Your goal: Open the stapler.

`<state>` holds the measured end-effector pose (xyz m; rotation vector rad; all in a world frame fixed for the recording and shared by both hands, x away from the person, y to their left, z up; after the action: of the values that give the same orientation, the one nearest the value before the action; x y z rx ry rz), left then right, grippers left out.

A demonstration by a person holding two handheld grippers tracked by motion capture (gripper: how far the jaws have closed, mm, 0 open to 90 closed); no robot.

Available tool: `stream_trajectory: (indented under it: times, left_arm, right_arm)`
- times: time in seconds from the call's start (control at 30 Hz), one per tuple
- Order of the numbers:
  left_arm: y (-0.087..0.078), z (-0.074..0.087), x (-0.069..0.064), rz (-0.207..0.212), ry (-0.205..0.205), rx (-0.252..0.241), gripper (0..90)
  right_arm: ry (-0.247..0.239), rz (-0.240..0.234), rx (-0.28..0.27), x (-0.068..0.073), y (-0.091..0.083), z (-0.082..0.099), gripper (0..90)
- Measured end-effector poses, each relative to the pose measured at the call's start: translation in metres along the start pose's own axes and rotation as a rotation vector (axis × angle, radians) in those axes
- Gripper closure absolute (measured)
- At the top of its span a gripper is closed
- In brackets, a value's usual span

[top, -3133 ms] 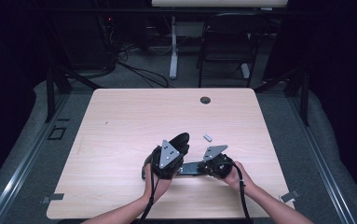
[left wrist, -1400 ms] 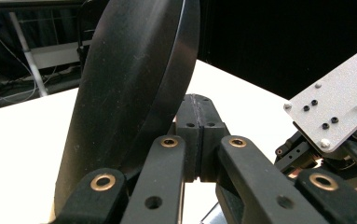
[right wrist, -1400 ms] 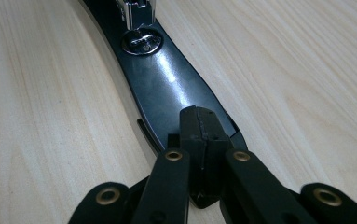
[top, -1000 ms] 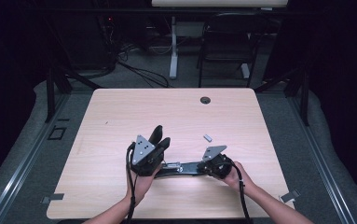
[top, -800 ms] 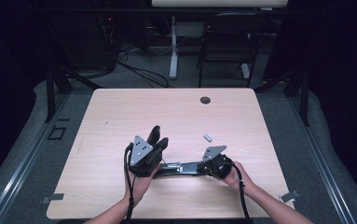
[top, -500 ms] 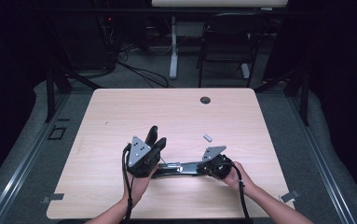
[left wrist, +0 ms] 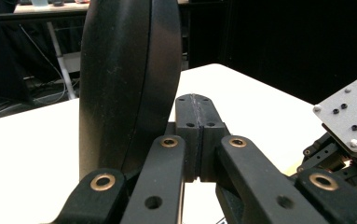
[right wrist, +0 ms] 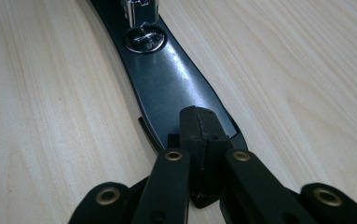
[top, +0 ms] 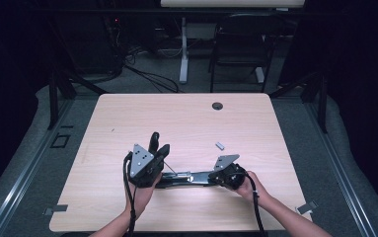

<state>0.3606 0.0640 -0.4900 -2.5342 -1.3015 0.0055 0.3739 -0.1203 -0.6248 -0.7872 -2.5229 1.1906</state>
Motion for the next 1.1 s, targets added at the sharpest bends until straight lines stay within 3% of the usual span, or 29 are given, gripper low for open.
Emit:
stream_trajectory:
  times: [0.63, 0.73, 0.83, 0.93, 1.1]
  left_arm:
    - [-0.009, 0.0, 0.01, -0.03, -0.008, -0.003, 90.0]
    - [-0.015, -0.002, 0.02, -0.074, -0.018, -0.023, 90.0]
    - [-0.024, -0.001, 0.036, -0.109, -0.05, -0.027, 90.0]
    - [-0.027, 0.007, 0.051, -0.125, -0.113, -0.007, 90.0]
    - [-0.028, 0.016, 0.062, -0.14, -0.148, 0.021, 90.0]
  right_arm:
    - [-0.005, 0.0, 0.008, 0.001, 0.0, 0.0, 90.0]
    - [-0.003, 0.004, 0.008, -0.001, 0.0, 0.001, 90.0]
    - [0.001, 0.0, 0.006, 0.0, 0.0, 0.0, 90.0]
    - [0.013, -0.002, -0.004, 0.0, 0.001, 0.0, 90.0]
    - [0.01, -0.001, -0.006, 0.0, 0.001, 0.0, 90.0]
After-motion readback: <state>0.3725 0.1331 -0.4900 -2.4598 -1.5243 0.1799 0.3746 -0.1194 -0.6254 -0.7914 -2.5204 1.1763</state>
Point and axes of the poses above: each handheld gripper's, and its own axes: y roughly forward along the jaws, z roughly out of its underside, x roughly to its left, the point moved 9 cm from there along y, roughly forward along the jaws, and after that the axes turned 8 degrees about y, right-handed, at the moved point
